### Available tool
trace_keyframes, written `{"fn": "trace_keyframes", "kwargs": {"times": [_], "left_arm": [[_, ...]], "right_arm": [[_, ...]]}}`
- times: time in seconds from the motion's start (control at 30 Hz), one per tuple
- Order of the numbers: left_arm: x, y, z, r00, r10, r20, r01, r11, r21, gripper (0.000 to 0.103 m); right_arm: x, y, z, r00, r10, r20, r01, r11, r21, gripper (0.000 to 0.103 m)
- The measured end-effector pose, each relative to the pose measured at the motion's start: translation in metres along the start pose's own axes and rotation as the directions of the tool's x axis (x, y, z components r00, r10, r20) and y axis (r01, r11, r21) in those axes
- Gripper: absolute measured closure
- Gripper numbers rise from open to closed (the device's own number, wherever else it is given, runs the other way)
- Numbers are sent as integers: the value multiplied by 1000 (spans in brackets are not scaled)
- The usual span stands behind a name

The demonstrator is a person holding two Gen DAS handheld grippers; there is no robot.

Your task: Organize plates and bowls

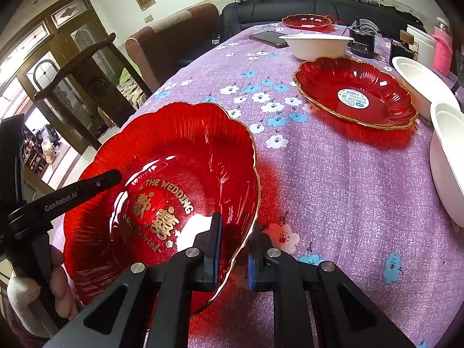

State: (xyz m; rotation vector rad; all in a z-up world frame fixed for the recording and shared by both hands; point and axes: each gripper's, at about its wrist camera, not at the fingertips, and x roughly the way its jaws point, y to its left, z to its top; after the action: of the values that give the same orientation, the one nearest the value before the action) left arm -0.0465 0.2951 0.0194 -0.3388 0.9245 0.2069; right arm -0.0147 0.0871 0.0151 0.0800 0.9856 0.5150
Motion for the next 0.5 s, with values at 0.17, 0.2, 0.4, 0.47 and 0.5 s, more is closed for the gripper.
{"fn": "trace_keyframes", "kwargs": {"times": [0.17,0.2,0.4,0.47,0.5], "left_arm": [[-7,-4,-2,1000,22,22,-22,1000,7,52],[-9,-4,-2,999,25,26,-25,1000,6,49],[-23,-5,-3,997,48,58,-49,999,10,43],[-30,-8,-5,995,65,77,-66,998,16,42],[-34,-10,-5,993,77,91,-79,997,17,41]], "right_arm": [[-2,-3,0,1000,1,11,-1,1000,13,86],[-3,-3,0,1000,2,16,-2,1000,15,86],[-19,-9,1,998,-4,65,2,1000,28,73],[-24,-12,0,997,-5,81,2,999,37,65],[-27,-14,-1,996,-4,88,1,999,43,63]]}}
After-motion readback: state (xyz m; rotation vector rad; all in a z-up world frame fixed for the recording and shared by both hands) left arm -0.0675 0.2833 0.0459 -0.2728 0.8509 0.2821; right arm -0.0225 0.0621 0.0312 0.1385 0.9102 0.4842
